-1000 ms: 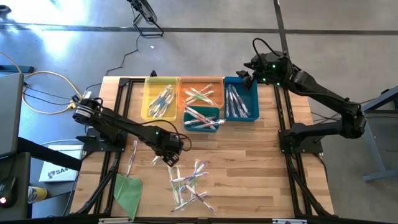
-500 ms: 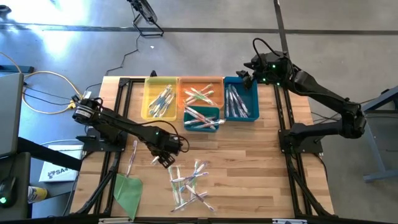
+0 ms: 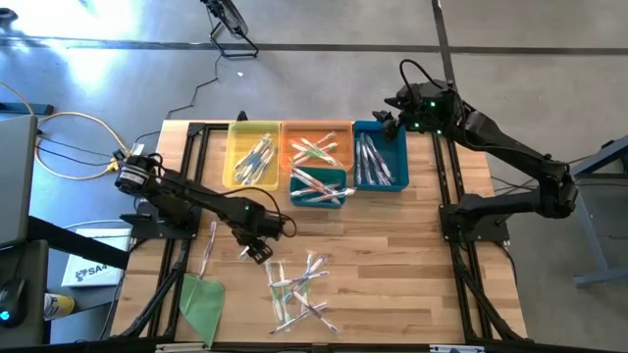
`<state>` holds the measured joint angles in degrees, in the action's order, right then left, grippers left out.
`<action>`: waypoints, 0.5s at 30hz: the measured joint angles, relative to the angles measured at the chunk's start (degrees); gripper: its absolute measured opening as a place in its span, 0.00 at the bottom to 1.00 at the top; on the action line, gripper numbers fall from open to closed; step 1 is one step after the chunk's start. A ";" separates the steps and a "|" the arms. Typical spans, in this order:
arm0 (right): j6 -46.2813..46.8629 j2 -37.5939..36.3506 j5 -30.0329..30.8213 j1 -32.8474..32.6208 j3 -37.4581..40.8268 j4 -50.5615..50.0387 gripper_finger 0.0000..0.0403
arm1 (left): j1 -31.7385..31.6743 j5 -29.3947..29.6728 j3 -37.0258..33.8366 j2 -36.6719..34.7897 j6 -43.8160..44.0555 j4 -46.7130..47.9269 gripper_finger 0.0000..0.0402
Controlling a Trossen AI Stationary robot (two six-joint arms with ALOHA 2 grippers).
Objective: Pick & Place Toothbrushes
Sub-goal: Put the green toothbrush into the orange bin
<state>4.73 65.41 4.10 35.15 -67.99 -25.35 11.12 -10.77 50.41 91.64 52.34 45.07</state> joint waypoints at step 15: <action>-0.44 0.00 0.02 -0.01 0.00 0.37 0.64 | -0.33 3.88 -0.50 0.00 -0.09 -4.43 0.49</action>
<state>4.29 65.41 4.12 35.14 -67.99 -24.98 10.79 -6.90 49.91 91.64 52.25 40.65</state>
